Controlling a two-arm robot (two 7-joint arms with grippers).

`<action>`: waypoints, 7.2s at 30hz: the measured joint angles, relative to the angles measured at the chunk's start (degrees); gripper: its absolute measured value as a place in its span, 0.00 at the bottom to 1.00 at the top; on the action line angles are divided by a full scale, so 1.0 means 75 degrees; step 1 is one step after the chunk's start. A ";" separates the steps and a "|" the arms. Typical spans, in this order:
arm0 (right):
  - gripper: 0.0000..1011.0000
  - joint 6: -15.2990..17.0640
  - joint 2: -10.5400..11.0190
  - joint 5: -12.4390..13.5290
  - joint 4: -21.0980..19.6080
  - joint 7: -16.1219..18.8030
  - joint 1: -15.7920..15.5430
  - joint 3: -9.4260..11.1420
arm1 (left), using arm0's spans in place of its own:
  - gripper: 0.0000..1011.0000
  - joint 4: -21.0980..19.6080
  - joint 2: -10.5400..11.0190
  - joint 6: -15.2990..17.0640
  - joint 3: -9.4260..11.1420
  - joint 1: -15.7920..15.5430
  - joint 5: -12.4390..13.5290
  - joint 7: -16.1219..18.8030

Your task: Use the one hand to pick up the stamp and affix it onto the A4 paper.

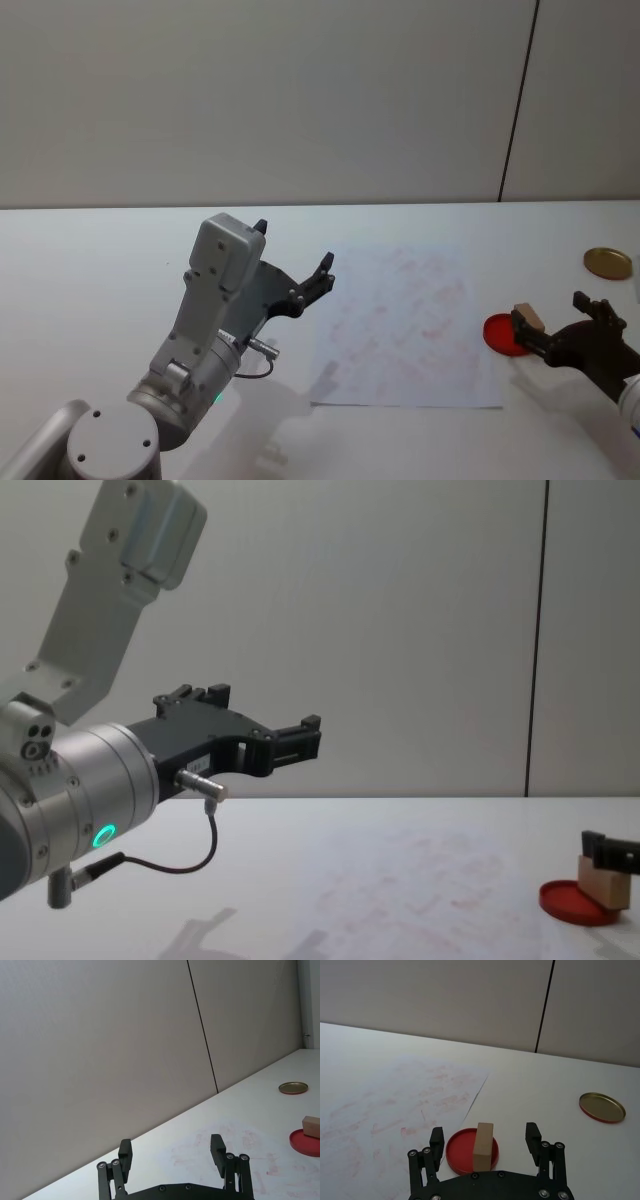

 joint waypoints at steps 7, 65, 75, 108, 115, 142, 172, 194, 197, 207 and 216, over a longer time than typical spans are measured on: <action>0.99 0.0140 -0.0073 -0.0089 0.0194 0.0044 0.0117 -0.0045 | 0.98 0.0000 0.0000 0.0000 0.0000 0.0000 0.0000 0.0000; 0.22 -0.0219 -0.0388 -0.0716 0.0740 0.0052 0.0513 -0.0228 | 0.98 0.0000 0.0000 0.0000 0.0000 0.0000 0.0000 0.0000; 0.22 -0.0580 -0.0404 -0.0766 0.0431 0.0522 0.0465 -0.0316 | 0.98 0.0000 0.0000 0.0000 0.0000 0.0000 0.0000 0.0000; 0.22 -0.0364 -0.0633 -0.1161 0.0402 0.1693 0.0252 -0.0905 | 0.98 0.0000 0.0000 0.0000 0.0000 0.0000 0.0000 0.0000; 0.22 -0.0321 -0.0623 -0.1352 0.0485 0.1731 0.0205 -0.0970 | 0.98 0.0000 0.0000 0.0000 0.0000 0.0000 0.0000 0.0000; 0.22 0.0056 -0.0637 -0.1638 0.0766 0.1938 0.0388 -0.1020 | 0.98 0.0000 0.0000 0.0000 0.0000 0.0000 0.0000 0.0000; 0.22 -0.0322 -0.0493 -0.0597 0.0410 0.1462 0.0524 -0.0609 | 0.98 0.0000 0.0000 0.0000 0.0000 0.0000 0.0000 0.0000; 0.22 -0.0470 -0.0229 -0.0546 0.0782 0.0792 0.0932 -0.0109 | 0.98 0.0000 0.0000 0.0000 0.0000 0.0000 0.0000 0.0000; 0.22 -0.0426 -0.0216 -0.0619 0.0915 0.0781 0.0988 -0.0085 | 0.98 0.0000 0.0000 0.0000 0.0000 0.0000 0.0000 0.0000; 0.22 -0.0305 -0.0194 -0.0759 0.1361 0.0855 0.1129 -0.0049 | 0.98 0.0000 0.0000 0.0000 0.0000 0.0000 0.0000 0.0000; 0.22 -0.0220 -0.0173 -0.0797 0.1544 0.1043 0.1148 -0.0047 | 0.98 0.0000 0.0000 0.0000 0.0000 0.0000 0.0000 0.0000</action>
